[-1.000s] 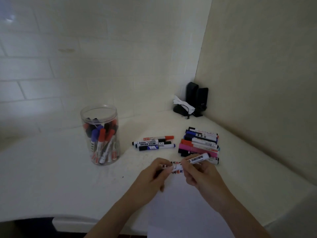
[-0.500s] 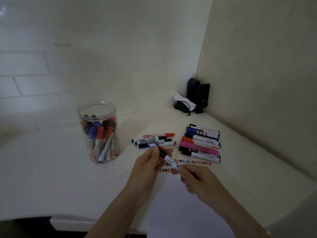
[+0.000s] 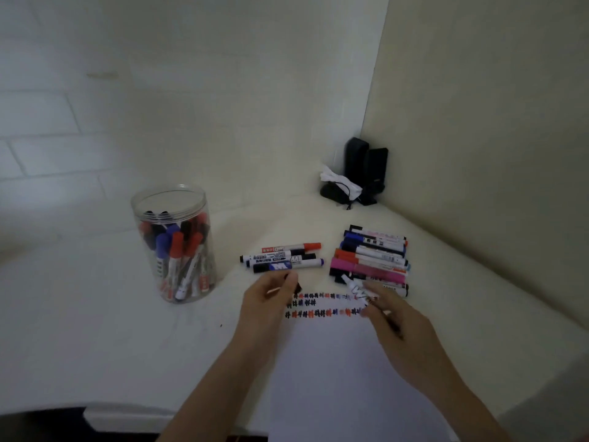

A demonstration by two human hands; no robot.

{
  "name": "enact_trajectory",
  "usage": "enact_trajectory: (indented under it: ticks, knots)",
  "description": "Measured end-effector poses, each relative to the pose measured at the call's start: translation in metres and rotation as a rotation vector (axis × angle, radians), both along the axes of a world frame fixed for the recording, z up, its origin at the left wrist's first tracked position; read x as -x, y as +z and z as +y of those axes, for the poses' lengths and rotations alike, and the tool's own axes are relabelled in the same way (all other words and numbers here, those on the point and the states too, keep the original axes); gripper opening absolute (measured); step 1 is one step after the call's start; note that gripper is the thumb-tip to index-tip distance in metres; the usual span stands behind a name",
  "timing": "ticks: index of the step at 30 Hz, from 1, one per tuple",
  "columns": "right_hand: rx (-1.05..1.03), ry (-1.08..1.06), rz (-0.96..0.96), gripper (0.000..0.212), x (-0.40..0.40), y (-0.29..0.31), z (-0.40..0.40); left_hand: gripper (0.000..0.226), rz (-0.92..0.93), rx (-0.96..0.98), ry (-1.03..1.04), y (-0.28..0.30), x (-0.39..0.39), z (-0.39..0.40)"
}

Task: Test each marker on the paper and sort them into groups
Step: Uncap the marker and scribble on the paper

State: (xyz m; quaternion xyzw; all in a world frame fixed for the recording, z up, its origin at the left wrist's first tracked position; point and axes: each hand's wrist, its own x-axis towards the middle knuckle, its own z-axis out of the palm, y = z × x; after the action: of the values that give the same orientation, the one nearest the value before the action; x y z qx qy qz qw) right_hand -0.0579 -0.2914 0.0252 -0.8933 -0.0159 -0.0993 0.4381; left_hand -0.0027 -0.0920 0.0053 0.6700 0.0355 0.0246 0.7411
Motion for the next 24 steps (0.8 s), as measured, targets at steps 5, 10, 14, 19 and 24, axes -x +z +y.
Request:
enact_trajectory:
  ticks: [5,10,14,19,24]
  knots:
    - [-0.242,0.075,-0.074,0.045,-0.014,-0.002,-0.004,0.012,0.007,-0.025,-0.057,-0.006,-0.004,-0.009]
    - [-0.81,-0.001,0.052,0.034,-0.026,0.004,-0.017,0.011,-0.113,-0.384,-0.115,-0.009,-0.016,-0.016]
    - [-0.622,-0.152,-0.006,0.017,-0.038,-0.008,-0.03,0.012,-0.262,-0.6,-0.164,-0.006,-0.022,-0.025]
    - [-0.48,-0.258,-0.1,0.025,-0.041,-0.031,-0.039,0.012,-0.284,-0.729,-0.189,-0.022,-0.029,-0.027]
    - [-0.262,-0.286,-0.092,0.016,-0.048,-0.046,-0.041,0.013,-0.3,-0.773,-0.173,-0.03,-0.032,-0.025]
